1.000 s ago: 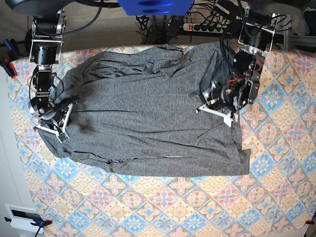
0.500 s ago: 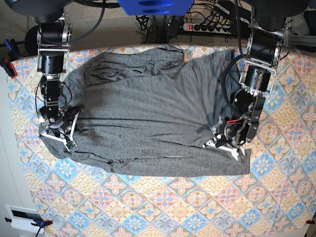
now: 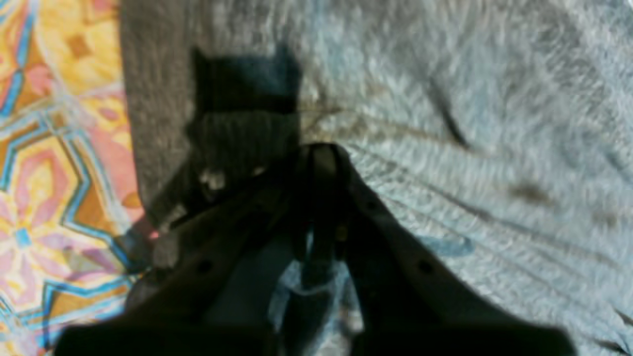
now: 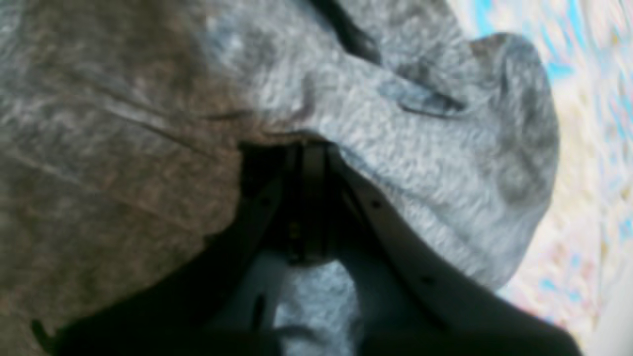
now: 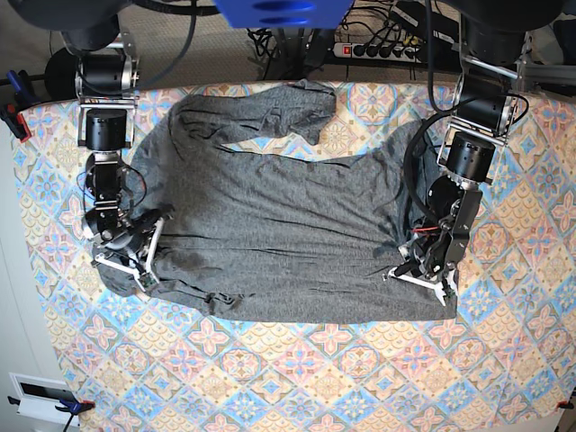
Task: Layout the t-shirt on the table in an organized manner, then fold the t-shirt properly
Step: 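Hold the shirt's side edges with both grippers and pull them apart, then release the shirt and raise both grippers toward the collar edge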
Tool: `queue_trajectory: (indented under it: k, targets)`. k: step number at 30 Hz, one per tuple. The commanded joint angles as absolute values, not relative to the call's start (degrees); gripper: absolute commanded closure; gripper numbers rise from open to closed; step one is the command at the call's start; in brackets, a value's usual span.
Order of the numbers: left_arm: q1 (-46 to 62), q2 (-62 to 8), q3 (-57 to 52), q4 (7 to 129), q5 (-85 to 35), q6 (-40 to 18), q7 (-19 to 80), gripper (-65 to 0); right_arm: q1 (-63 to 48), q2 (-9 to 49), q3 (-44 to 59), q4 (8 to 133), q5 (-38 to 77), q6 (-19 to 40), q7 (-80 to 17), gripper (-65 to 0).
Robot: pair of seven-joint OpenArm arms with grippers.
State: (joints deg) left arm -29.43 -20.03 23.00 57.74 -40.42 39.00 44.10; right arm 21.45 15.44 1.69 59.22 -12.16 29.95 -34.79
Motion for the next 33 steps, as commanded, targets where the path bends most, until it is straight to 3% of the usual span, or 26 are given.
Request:
queue_trajectory:
  k: [1, 7, 15, 20, 26, 33]
  targets:
    - [-30.2, -20.97, 22.81, 57.89, -39.16, 40.0, 43.91, -0.7, 22.2, 16.4, 1.89, 59.65, -11.82, 30.81, -35.3, -2.9]
    - [-29.93, -20.97, 22.9, 57.89, -39.16, 40.0, 43.91, -4.8, 22.2, 16.4, 1.89, 59.65, -11.82, 30.81, -35.38, -12.4]
    - [-30.37, -21.41, 22.55, 57.89, -39.16, 40.0, 43.91, -21.2, 22.29, 16.4, 1.89, 59.56, -11.82, 30.81, -35.47, -20.5]
    - [-30.02, -21.41, 22.46, 60.0, -39.6, 40.0, 44.09, -21.6, 22.29, 16.4, 3.12, 59.82, -11.91, 30.81, -35.47, -20.7]
    - [-26.07, -22.9, 21.32, 74.86, -41.54, 40.0, 44.7, -21.6, 22.11, 16.4, 11.56, 61.14, -12.0, 30.81, -35.47, -20.8]
    - [-19.12, -23.52, 10.68, 89.36, -44.35, 40.0, 51.38, -21.6, 21.05, 16.4, 15.96, 78.37, -12.0, 30.81, -35.82, -20.8]
